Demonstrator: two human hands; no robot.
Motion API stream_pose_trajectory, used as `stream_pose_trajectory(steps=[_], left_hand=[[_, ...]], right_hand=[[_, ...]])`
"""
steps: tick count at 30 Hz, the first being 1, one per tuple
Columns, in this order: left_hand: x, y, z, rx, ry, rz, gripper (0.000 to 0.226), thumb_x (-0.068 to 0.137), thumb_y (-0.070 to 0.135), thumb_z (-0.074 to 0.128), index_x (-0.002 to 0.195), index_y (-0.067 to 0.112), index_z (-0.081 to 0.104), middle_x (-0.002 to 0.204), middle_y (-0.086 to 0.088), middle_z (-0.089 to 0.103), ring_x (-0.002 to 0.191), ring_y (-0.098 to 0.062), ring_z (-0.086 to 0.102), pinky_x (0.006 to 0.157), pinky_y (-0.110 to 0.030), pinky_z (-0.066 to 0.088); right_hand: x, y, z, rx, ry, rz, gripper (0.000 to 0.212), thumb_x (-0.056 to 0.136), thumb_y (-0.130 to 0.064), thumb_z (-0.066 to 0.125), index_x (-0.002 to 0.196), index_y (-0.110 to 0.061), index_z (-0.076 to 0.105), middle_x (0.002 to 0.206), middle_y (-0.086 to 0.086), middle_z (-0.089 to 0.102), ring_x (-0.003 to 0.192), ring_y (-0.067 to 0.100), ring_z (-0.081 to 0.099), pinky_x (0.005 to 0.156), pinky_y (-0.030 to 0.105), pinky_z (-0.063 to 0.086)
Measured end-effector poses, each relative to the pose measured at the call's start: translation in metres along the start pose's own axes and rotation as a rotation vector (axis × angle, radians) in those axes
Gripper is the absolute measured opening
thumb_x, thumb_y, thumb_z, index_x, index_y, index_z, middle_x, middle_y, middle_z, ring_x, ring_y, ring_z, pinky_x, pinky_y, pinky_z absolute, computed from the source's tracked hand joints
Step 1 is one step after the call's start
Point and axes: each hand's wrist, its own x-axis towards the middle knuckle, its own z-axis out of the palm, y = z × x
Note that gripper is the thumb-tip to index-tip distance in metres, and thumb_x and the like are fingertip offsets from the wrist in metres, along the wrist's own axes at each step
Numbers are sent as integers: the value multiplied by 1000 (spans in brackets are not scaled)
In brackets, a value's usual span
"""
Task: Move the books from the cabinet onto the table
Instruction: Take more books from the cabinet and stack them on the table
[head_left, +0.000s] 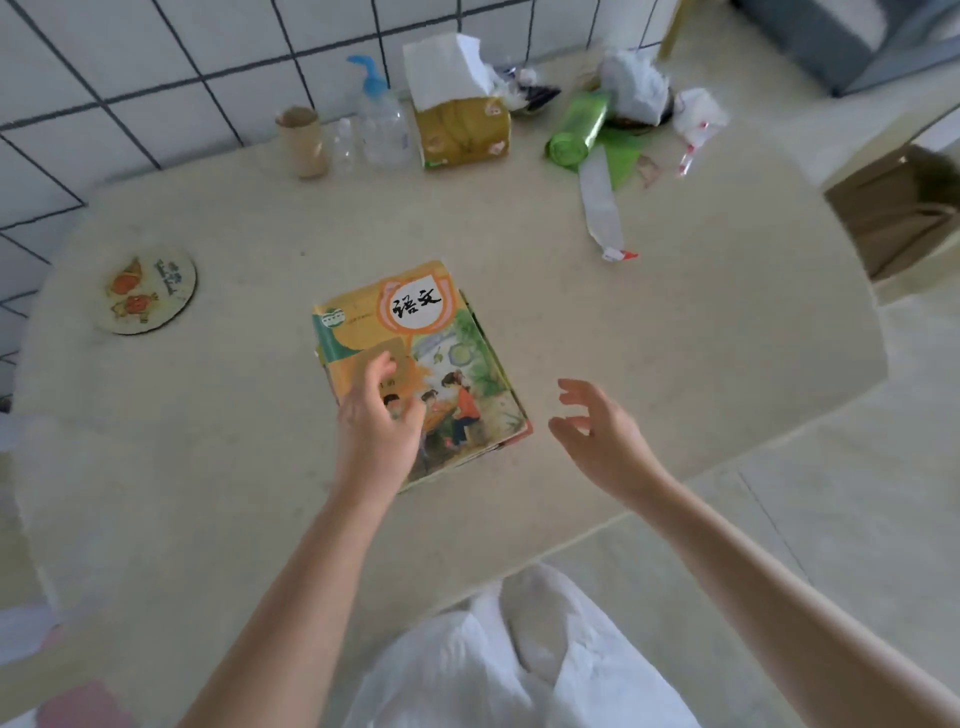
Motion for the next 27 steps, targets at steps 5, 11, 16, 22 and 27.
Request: stream_pose_trajectory(steps=[5, 11, 16, 22, 27], left_hand=[[-34, 35, 51, -71, -114, 140, 39, 84, 6, 61, 122, 14, 59, 117, 0, 66, 106, -18, 62, 95, -41, 51], [-131, 67, 118, -68, -514, 271, 27, 86, 4, 61, 104, 25, 61, 88, 10, 69, 78, 8, 61, 70, -6, 46], [-245, 85, 179, 5, -774, 386, 23, 87, 9, 62, 101, 27, 65, 86, 13, 71, 79, 2, 65, 74, -12, 48], [-391, 103, 246, 66, -1064, 545, 24, 87, 8, 60, 100, 28, 63, 83, 17, 70, 81, 4, 65, 69, -8, 46], [-488, 115, 294, 197, -1313, 764, 25, 86, 5, 59, 96, 27, 64, 80, 13, 70, 73, 6, 64, 69, -11, 48]], right_hand=[[-56, 51, -24, 90, 139, 58, 38, 90, -10, 59, 128, -11, 54, 119, 7, 64, 102, 22, 65, 89, 29, 48], [-150, 130, -52, 107, 289, 104, 36, 90, -10, 59, 126, -8, 55, 121, 6, 64, 100, 20, 65, 89, 28, 48], [-262, 206, -74, 184, 478, 279, 33, 88, -6, 60, 121, -6, 59, 114, 6, 66, 96, 20, 66, 83, 21, 46], [-410, 283, -83, 345, 690, 541, 30, 88, -8, 60, 118, -9, 60, 105, 3, 69, 94, 17, 67, 88, 36, 53], [-511, 329, -86, 460, 816, 729, 30, 90, -12, 58, 120, -12, 60, 99, -4, 68, 90, 8, 64, 91, 32, 51]])
